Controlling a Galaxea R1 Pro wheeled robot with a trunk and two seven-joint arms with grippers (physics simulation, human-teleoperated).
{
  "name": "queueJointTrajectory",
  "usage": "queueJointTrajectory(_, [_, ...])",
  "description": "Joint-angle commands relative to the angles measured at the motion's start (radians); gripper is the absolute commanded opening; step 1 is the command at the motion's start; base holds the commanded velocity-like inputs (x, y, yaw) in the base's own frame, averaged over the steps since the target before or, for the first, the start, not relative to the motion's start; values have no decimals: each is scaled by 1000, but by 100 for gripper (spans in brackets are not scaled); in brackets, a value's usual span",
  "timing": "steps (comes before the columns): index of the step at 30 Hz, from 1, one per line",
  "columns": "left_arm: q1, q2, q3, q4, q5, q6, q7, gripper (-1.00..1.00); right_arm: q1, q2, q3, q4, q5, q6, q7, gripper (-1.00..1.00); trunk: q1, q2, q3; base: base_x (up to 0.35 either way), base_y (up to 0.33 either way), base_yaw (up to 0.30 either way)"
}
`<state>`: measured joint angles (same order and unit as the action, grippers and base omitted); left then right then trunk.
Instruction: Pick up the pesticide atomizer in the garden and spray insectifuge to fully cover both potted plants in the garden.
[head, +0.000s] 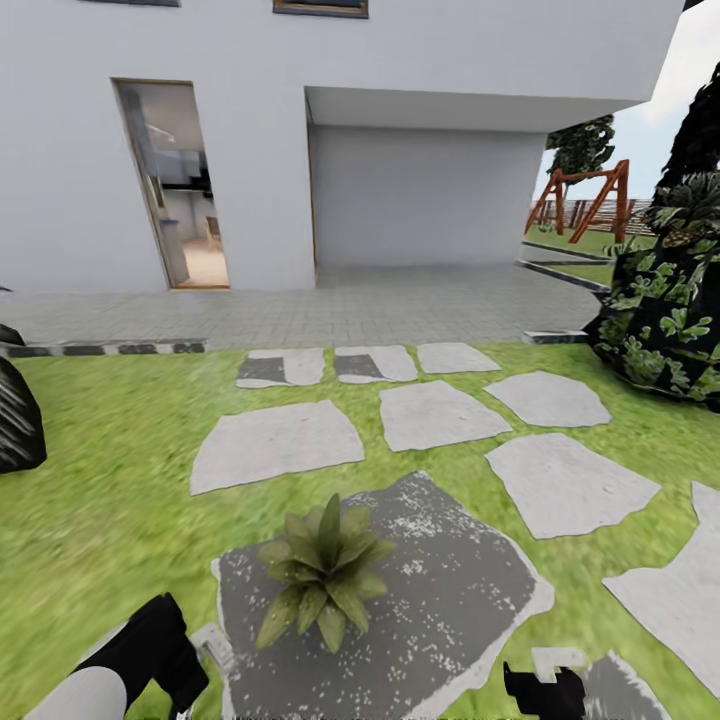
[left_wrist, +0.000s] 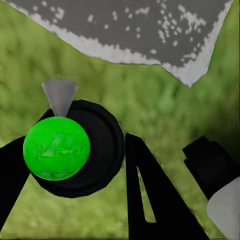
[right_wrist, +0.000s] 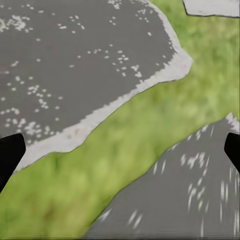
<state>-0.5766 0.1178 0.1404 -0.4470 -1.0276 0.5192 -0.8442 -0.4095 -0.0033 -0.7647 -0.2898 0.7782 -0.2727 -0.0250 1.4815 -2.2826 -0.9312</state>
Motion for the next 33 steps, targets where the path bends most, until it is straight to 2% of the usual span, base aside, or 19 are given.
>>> queueJointTrajectory(1, [0, 0, 6, -1, -5, 6, -6, -100, -1, 0, -7, 1, 10, -5, -3, 100, 0, 0, -1, -37, 321, 32])
queueJointTrajectory(7, [-1, -2, -2, -5, -14, 10, -6, -100, -2, 0, -8, 0, 10, -5, -3, 100, 0, 0, -1, 141, 266, 6])
queueJointTrajectory(11, [-9, -19, -5, -10, -16, 11, -7, -100, -2, 0, -8, 0, 9, -5, -3, 100, 0, 0, -1, 72, 32, 0])
queueJointTrajectory(18, [-12, -21, -3, -8, -17, 9, -6, -100, -2, 0, -8, 0, 9, -5, -3, 100, 0, 0, -1, 2, 0, -76])
queueJointTrajectory(27, [-12, -21, 3, -9, -14, 9, -4, -100, -2, 0, -8, 0, 10, -5, -4, 100, 0, 0, -1, -69, -228, -74])
queueJointTrajectory(33, [-11, -21, 4, -7, -16, 11, -4, -100, -2, 0, -8, 1, 10, -5, -3, 100, 0, 0, -1, -272, -146, 195])
